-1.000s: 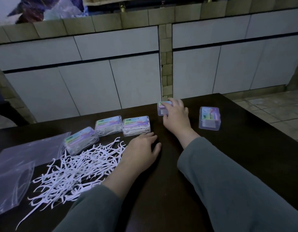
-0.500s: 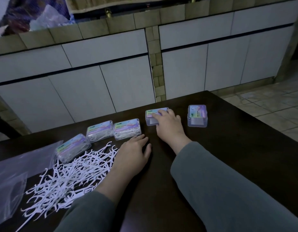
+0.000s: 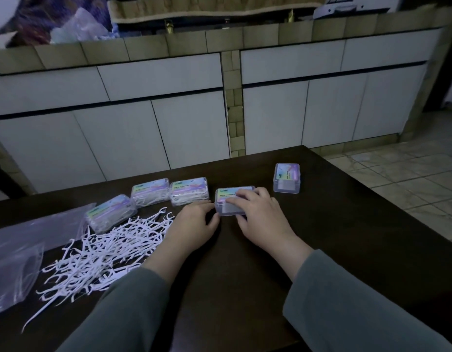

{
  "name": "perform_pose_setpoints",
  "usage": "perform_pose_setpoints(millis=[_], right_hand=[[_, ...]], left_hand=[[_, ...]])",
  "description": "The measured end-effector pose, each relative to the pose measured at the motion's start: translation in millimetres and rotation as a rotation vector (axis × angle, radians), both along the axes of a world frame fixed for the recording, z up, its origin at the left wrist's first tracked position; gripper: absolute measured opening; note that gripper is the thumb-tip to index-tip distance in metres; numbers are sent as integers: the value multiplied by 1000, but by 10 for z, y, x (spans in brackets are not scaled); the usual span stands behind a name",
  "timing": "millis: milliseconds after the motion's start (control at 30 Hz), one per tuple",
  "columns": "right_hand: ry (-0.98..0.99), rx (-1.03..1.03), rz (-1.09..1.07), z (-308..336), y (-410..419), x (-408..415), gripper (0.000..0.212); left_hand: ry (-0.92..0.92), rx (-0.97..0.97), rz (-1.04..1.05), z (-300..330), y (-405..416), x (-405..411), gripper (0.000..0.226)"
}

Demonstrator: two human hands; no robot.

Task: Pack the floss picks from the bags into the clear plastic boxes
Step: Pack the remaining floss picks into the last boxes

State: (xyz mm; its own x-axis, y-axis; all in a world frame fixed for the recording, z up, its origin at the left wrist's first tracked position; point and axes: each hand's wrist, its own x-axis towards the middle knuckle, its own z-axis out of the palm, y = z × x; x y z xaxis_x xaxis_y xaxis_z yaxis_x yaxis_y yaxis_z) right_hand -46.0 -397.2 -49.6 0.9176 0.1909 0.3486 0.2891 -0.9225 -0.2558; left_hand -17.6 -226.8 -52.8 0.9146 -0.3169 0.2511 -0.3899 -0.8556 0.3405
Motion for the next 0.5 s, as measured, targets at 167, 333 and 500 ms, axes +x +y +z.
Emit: perform_pose_setpoints(millis=[167,333,500], right_hand=[[60,160,195,29,-31,5,47],[70,267,89,-1,-107,161,64],[272,303,14,-54,-167,216,72]], left_hand=[[-13,-175,141,137,121,6,41],[-22,-129,-145,118,114,23,44],[-16,-65,-145,78,172,130,34]])
